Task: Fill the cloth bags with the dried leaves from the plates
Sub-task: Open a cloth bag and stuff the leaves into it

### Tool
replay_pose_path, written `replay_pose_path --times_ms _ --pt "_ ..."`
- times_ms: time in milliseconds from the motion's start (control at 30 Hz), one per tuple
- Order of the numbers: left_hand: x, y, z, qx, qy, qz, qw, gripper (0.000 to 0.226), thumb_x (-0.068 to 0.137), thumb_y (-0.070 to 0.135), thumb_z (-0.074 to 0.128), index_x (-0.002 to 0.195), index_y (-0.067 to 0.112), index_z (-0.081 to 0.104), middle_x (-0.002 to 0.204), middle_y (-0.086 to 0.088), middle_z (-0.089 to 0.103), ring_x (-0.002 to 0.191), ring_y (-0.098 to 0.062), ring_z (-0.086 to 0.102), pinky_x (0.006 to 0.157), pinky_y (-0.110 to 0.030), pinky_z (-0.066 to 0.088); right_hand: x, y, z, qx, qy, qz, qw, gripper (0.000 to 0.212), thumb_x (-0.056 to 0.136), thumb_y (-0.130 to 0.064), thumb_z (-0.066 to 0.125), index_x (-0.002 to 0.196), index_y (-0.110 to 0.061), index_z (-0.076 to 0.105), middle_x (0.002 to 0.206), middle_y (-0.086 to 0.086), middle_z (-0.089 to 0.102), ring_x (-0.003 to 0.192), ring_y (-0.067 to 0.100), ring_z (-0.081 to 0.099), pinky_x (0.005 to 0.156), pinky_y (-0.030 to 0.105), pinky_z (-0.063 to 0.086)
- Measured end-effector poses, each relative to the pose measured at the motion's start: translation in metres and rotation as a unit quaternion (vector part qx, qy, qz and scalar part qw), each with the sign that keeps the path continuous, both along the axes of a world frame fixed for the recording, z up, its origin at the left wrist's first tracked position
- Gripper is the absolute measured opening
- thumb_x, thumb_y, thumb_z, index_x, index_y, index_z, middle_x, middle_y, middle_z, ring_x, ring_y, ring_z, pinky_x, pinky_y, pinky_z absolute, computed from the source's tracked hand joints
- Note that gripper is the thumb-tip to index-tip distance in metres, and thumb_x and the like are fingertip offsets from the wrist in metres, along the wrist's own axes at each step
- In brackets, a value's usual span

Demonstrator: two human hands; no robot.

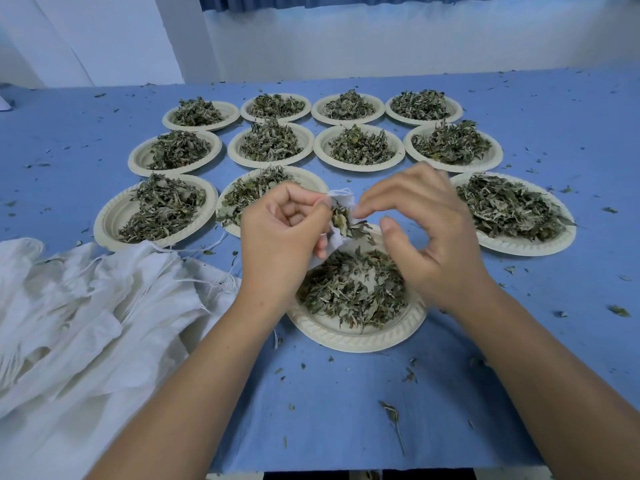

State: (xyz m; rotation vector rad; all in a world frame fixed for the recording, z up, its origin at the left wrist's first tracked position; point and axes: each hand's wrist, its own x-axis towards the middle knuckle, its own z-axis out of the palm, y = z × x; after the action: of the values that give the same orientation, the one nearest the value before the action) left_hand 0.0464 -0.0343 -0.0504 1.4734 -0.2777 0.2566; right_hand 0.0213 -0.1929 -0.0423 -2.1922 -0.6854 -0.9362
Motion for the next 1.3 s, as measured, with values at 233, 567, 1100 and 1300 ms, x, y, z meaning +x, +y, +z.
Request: replay_pose_path --times_ms 233,567,1100,1300 --pt "-0.004 0.0 0.001 0.011 -0.003 -0.021 1.0 0.016 0.088 0.0 0.065 0.076 0.009 0.062 0.049 0.005 0.057 0.038 -0.006 0.05 0.042 -0.02 0.045 0.001 0.009 -0.009 -0.119 0.098 -0.009 0.988 0.031 0.088 -0.037 0.045 0.088 -0.018 0.069 0.092 -0.016 0.066 0.118 0.016 0.046 0.104 0.04 0.013" --pt "0.0 0.001 0.001 -0.007 -0.019 0.003 1.0 0.014 0.089 -0.004 0.061 0.077 0.004 0.061 0.047 0.005 0.057 0.036 -0.005 0.048 0.041 -0.016 0.042 0.002 -0.004 0.001 -0.016 0.139 -0.065 0.988 0.036 0.071 -0.044 0.079 0.096 -0.024 0.063 0.083 -0.021 0.056 0.099 0.005 0.043 0.102 0.034 0.018" --pt "-0.004 -0.003 -0.001 0.024 -0.029 -0.046 0.998 0.019 0.088 -0.004 0.063 0.074 0.008 0.062 0.048 0.006 0.057 0.037 -0.006 0.048 0.04 -0.018 0.042 0.002 0.01 -0.007 -0.069 0.037 -0.06 0.995 0.014 0.083 -0.013 0.063 0.07 -0.015 0.068 0.078 -0.014 0.068 0.113 0.022 0.054 0.101 0.042 0.016" --pt "-0.003 -0.001 0.001 0.009 -0.031 -0.009 0.999 0.018 0.088 -0.002 0.064 0.075 0.01 0.061 0.049 0.005 0.058 0.038 -0.004 0.049 0.043 -0.016 0.042 -0.008 0.003 0.004 -0.011 0.009 -0.036 0.999 0.035 0.085 -0.028 0.04 0.088 -0.015 0.073 0.089 -0.014 0.069 0.116 0.016 0.052 0.104 0.045 0.017"
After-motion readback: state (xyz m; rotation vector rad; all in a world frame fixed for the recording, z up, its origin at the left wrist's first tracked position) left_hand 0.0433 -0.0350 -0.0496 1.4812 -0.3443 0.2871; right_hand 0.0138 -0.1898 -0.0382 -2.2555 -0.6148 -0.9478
